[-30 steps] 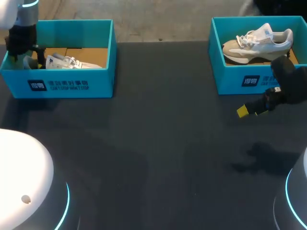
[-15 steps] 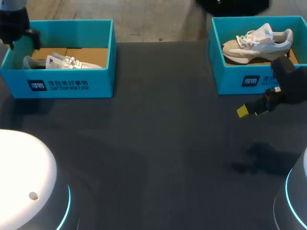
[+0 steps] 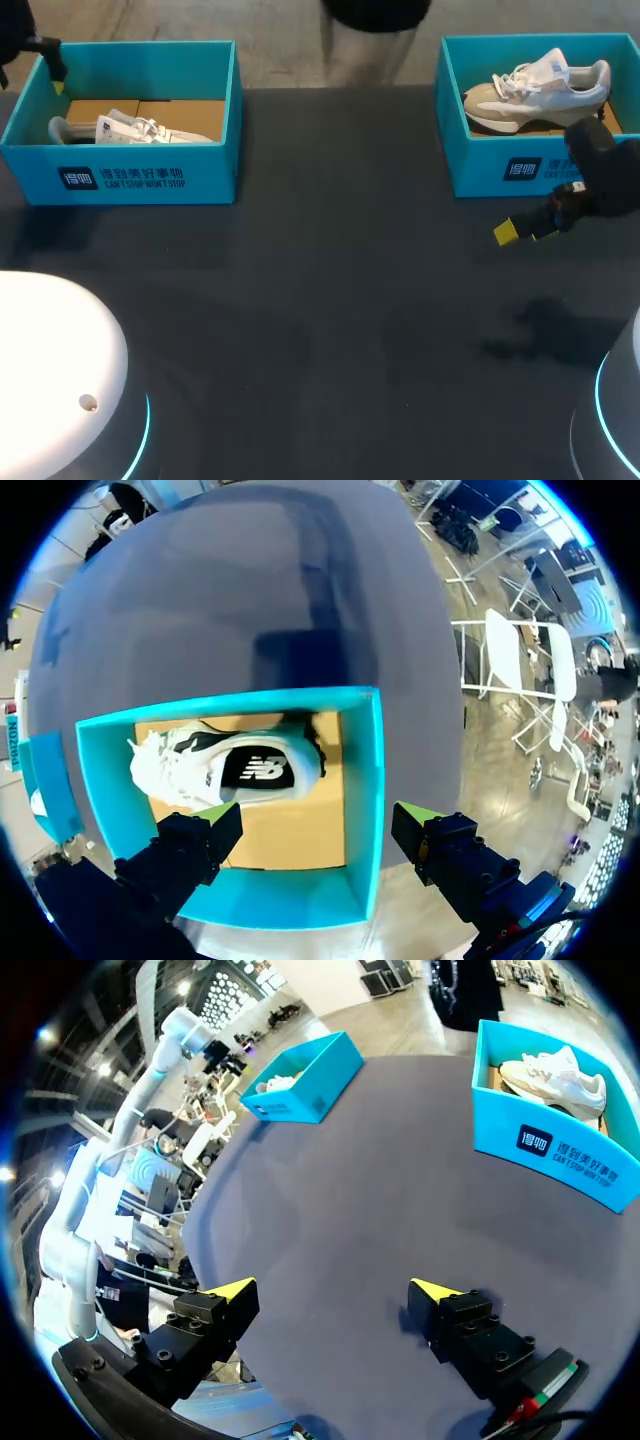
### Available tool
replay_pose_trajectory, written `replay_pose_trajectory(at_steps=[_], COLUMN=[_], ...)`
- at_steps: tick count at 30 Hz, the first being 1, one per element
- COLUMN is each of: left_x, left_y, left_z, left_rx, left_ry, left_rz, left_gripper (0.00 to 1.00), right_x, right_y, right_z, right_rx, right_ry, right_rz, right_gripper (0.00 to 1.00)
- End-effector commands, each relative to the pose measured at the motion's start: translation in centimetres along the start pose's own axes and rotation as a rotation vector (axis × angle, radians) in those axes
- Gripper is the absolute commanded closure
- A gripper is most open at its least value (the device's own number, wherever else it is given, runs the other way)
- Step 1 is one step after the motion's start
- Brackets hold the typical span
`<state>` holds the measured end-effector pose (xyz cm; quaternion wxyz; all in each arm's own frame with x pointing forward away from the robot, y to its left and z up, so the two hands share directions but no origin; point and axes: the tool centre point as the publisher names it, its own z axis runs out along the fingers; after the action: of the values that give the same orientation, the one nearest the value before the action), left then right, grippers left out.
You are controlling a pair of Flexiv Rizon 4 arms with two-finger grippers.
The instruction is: Take the shoe out of the shoebox, open the shoe tongue, remove and reinsert the insole, then place the shoe into the shoebox
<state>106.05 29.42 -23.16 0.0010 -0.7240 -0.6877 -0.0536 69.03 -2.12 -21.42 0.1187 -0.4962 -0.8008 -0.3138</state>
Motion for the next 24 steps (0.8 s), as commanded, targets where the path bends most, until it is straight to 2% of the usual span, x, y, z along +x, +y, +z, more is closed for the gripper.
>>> replay_pose_trajectory(at_steps=[1,13,24], left_x=[0.6,1.3,1.0], left_y=[-0.7,-1.2,-1.3], left_z=[-1.5,-3.4,-3.5], left_rx=[-0.003,0.015,0.016], left_ry=[-0.01,-0.034,-0.02], left_rz=[-0.014,-0.098,-0.107], left_gripper=[0.0,0.0,0.0], right_x=[0.0,0.0,0.0], right_y=[0.0,0.0,0.0], right_z=[0.1,0.1,0.1], right_rx=[0.001,0.001,0.001], right_ry=[-0.002,-0.002,-0.002], right_rz=[0.001,0.001,0.001], right_gripper=[0.0,0.0,0.0])
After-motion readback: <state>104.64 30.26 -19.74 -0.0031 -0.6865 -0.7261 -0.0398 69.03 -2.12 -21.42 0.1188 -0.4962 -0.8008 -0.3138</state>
